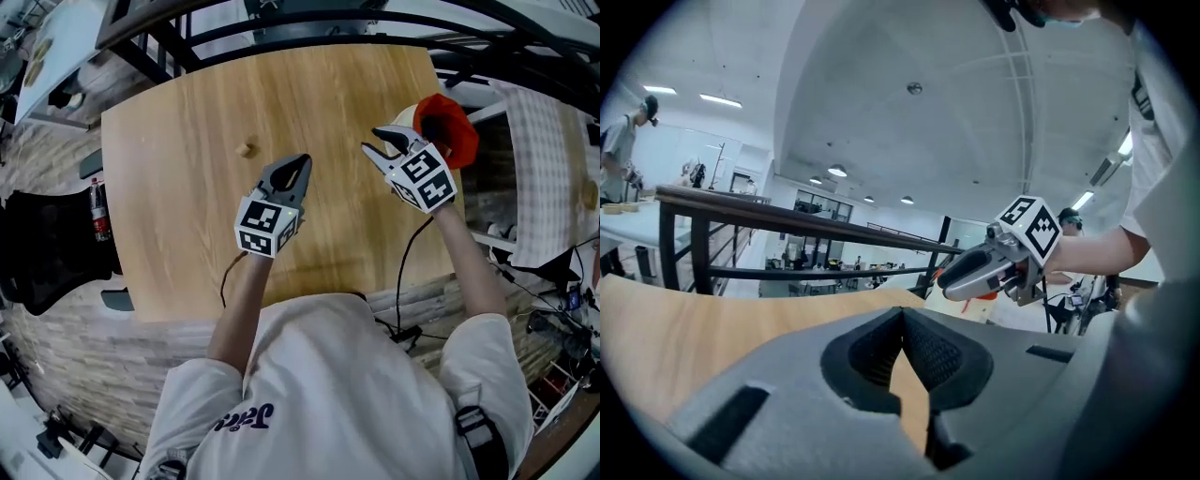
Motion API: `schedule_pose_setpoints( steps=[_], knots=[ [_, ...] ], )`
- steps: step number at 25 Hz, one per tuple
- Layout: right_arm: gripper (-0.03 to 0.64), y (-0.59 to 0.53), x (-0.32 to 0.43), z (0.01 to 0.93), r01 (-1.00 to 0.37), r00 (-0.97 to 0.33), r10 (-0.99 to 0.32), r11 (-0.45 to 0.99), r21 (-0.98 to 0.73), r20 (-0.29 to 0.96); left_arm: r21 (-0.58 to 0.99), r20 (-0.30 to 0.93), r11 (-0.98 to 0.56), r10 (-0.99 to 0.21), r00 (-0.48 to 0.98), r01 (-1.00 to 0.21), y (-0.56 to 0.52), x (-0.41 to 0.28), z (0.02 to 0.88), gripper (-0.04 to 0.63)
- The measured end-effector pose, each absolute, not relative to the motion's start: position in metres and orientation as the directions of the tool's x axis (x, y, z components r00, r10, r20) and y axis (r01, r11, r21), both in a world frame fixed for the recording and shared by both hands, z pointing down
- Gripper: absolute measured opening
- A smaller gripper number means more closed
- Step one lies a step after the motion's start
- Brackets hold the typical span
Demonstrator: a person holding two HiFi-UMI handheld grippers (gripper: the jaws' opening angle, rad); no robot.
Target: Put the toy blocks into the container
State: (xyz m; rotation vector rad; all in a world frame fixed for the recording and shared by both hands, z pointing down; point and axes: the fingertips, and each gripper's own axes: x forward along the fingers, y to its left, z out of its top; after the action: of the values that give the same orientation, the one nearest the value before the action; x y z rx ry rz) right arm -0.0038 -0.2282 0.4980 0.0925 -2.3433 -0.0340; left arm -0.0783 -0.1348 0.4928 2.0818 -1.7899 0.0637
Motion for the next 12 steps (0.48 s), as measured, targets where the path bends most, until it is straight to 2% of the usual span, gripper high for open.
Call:
schedule_pose_setpoints(
  steps=[7,12],
  knots=[
    [0.14,-0.168,-0.09,0.564,0.044,-0.693,0.075,0.997,-0.062,0.717,0.289,0.386,0.118,-0.923,0.002,-0.95,-0.068,-0.163,0.549,0.012],
    [0.14,-0.135,-0.141,0.608,0.036,-0.698,0.118,0.991,-0.13,0.706,0.288,0.428,0.202,-0.902,-0.063,-0.936,-0.038,-0.2,0.573,0.012]
  ],
)
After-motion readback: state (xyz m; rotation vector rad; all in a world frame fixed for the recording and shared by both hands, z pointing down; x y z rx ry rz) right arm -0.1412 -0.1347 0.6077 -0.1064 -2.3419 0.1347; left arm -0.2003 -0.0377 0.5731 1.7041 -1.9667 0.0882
